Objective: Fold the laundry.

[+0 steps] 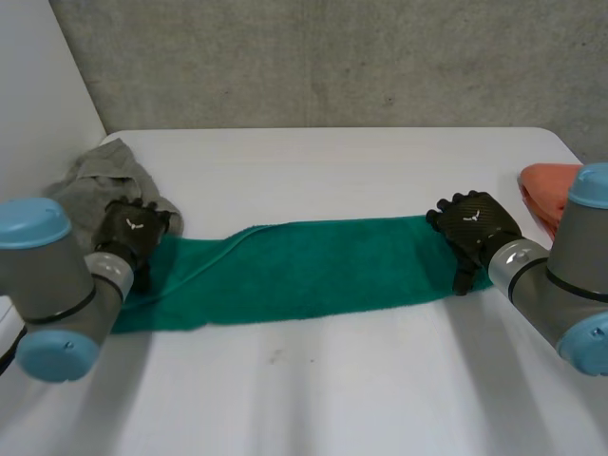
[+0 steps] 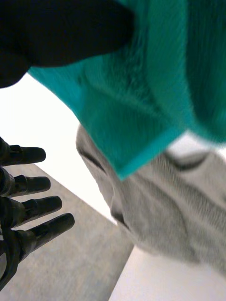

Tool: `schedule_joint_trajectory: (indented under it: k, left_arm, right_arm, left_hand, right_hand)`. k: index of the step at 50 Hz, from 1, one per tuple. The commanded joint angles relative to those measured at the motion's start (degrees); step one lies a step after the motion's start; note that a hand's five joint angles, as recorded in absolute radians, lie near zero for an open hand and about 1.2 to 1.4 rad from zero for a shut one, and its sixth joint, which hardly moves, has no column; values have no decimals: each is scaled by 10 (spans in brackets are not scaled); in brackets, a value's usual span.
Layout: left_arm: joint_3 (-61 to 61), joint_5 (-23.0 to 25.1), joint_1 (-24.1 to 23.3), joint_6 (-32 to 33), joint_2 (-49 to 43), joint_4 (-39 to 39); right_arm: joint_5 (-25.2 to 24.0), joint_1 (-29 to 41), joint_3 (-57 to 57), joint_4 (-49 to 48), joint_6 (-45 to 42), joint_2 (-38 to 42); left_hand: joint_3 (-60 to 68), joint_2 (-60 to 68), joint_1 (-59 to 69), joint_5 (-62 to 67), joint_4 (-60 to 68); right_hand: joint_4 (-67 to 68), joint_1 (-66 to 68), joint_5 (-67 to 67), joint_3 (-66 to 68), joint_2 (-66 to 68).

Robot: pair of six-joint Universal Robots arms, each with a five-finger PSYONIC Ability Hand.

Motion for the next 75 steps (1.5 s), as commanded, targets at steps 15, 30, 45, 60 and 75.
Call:
schedule_joint_trajectory:
  k: [15,30,45,60,75]
  left_arm:
    - [142,-60,9,79,-48,61]
    - [-65,14,-10,-48,123,37]
    - [-87,15,-24,-102,126,36]
    - [-91,15,-21,-102,133,36]
    - [-95,15,-24,-104,162,20]
  right_arm:
    - [-2,-25,44,-12,4,-31]
    - [-61,-108,63,-18,2,-23]
    - [-116,-112,32,-73,-1,70]
    - [-108,-167,51,-69,-10,47]
    - [-97,-406,124,-46,-215,-62]
  left_hand:
    - [-11,-5,-2,-14,-8]
    - [-11,-5,-2,-14,-8]
    - [-8,-2,2,-11,-5]
    - [-10,-3,0,-13,-6]
    - [-13,-7,-3,-16,-10]
  right_hand:
    - [-34,-17,-39,-24,-29]
    - [61,78,56,71,66]
    - [257,275,252,268,262]
    - [666,683,661,676,671]
    - [666,683,661,676,671]
